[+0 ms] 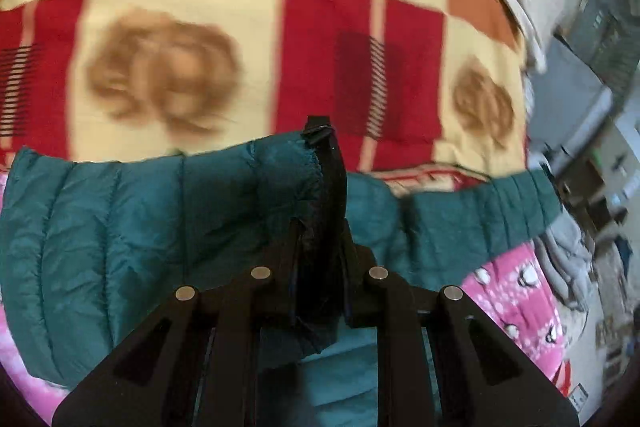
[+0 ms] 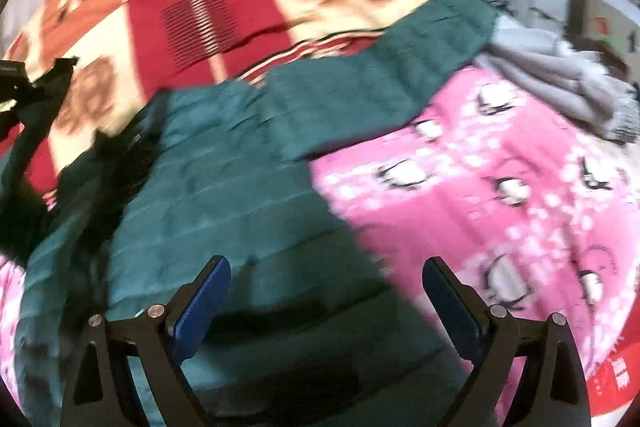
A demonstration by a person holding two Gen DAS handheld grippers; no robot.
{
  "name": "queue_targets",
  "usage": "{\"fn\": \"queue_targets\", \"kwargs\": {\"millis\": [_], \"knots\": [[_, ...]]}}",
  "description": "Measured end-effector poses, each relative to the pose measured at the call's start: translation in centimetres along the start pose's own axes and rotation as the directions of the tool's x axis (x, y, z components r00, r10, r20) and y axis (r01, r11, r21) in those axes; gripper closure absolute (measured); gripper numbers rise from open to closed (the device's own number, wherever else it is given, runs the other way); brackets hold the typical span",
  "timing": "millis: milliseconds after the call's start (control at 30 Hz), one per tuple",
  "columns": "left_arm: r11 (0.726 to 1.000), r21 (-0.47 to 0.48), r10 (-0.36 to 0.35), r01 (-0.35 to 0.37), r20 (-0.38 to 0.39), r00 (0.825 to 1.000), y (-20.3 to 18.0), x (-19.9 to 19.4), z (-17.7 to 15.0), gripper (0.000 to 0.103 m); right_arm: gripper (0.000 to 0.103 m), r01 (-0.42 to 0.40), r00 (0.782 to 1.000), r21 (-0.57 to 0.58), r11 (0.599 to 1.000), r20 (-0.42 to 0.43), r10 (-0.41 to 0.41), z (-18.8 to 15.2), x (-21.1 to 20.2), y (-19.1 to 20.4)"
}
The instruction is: Fold large clothes
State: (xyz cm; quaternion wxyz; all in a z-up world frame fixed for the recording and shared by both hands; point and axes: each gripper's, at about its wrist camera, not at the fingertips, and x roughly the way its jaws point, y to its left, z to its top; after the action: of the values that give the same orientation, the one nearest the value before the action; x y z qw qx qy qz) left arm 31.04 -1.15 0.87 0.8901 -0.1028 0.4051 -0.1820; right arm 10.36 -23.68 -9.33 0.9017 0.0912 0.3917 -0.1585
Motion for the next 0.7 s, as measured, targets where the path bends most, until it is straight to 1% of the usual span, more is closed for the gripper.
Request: {"fn": "queue_targets", "kwargs": {"millis": [100,133,233,300,367,467,533,600,667,700], "knots": [[0.999,0.015,-0.047,0.047,-0.035,0.998,-2.3,2.8,-0.9,0.089,0.007,0.01,0.999,0.0,1.0,-0.035,-0.01,0.1,0.8,-0.4],[0.998,0.014,-0.062,0.063,-0.044,0.997,-2.9,3.6,-1.2,0.089,0.007,-0.001,0.999,0.005,1.0,-0.038,0.001,0.1,0.9,-0.5],[0.996,0.025,-0.085,0.087,-0.077,0.993,-4.2,5.7,-2.3,0.089,0.007,-0.022,1.0,0.016,1.0,0.021,0.021,0.6,0.1,-1.0],[0.995,0.016,-0.098,0.1,-0.086,0.991,-4.6,6.7,-2.7,0.089,0.007,-0.023,0.998,0.013,1.0,0.06,0.022,0.9,-0.2,-1.0],[0.995,0.004,-0.101,0.102,-0.1,0.99,-4.5,7.5,-3.0,0.089,0.007,-0.019,0.997,0.016,1.0,0.076,0.017,1.1,-0.3,-1.1],[0.99,-0.018,-0.14,0.139,-0.144,0.98,-4.1,8.1,-3.4,0.088,0.007,-0.008,0.999,0.047,0.999,0.051,0.006,1.2,0.5,-1.7],[0.987,-0.021,-0.16,0.159,-0.154,0.975,-3.8,7.5,-3.6,0.088,0.007,-0.003,0.999,0.06,0.998,0.039,0.0,1.2,0.8,-1.9],[0.98,-0.045,-0.198,0.193,-0.157,0.968,-3.0,6.4,-3.7,0.082,0.007,-0.001,0.999,0.063,0.998,0.04,-0.001,1.2,1.0,-2.0],[0.976,-0.066,-0.215,0.208,-0.136,0.967,-1.7,4.6,-3.7,0.069,0.007,0.001,0.999,0.06,0.998,0.051,-0.004,1.2,0.8,-2.0],[0.974,-0.073,-0.222,0.214,-0.121,0.968,-1.1,3.7,-3.7,0.067,0.007,0.004,0.998,0.059,0.998,0.056,-0.007,1.2,0.7,-1.9]]}}
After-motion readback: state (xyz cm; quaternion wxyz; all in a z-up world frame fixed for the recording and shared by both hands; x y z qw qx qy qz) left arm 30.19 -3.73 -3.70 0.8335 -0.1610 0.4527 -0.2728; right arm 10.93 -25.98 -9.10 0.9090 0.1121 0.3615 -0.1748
